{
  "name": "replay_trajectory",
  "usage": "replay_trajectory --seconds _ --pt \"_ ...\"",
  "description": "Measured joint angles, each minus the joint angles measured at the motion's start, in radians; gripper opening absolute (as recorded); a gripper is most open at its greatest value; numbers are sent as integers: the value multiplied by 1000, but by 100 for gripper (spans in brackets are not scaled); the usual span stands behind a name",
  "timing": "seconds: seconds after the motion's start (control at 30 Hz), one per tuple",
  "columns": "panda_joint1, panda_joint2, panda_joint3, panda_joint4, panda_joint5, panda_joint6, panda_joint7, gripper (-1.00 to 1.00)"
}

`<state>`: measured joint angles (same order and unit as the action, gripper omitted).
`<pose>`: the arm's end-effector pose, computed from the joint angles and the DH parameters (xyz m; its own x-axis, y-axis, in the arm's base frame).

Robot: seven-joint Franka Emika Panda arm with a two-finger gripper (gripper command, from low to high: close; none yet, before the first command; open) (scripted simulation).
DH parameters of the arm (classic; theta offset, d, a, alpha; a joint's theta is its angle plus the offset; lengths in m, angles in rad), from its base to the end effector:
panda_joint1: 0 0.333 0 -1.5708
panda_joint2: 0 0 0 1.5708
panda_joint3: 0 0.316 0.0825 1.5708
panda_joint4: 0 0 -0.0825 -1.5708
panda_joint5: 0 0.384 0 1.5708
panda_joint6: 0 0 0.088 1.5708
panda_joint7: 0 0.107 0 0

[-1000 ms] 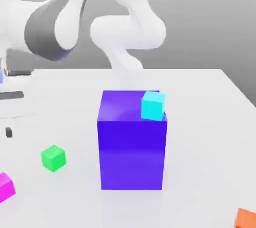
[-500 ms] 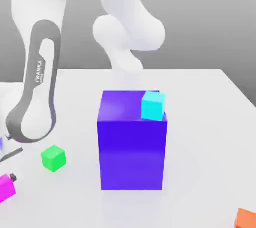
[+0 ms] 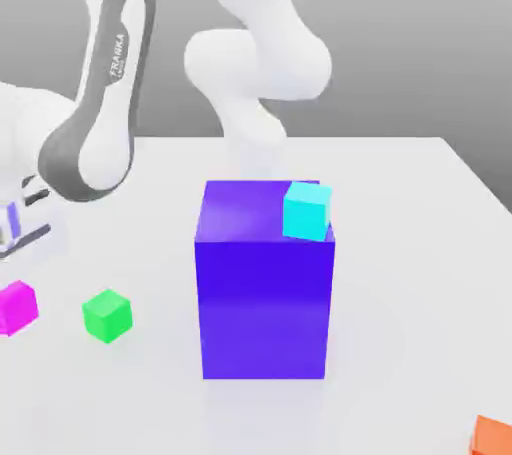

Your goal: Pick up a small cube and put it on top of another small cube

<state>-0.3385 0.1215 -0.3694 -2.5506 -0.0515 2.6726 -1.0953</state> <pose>0.3455 -0.2982 0.2283 0.9054 0.4206 -0.0571 0.4229 -0.9054 0.0362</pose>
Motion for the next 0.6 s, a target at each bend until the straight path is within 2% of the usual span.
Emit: replay_trajectory --seconds 0.13,0.3,0.4,0.6 --pt "-11 -128 -5 -116 -96 -3 -145 -100" --pt "10 -273 -23 -263 -123 -1 -392 -100" --pt "56 -277 -47 -298 -47 13 -517 -100" --pt "129 -173 -60 -289 180 62 -688 -100"
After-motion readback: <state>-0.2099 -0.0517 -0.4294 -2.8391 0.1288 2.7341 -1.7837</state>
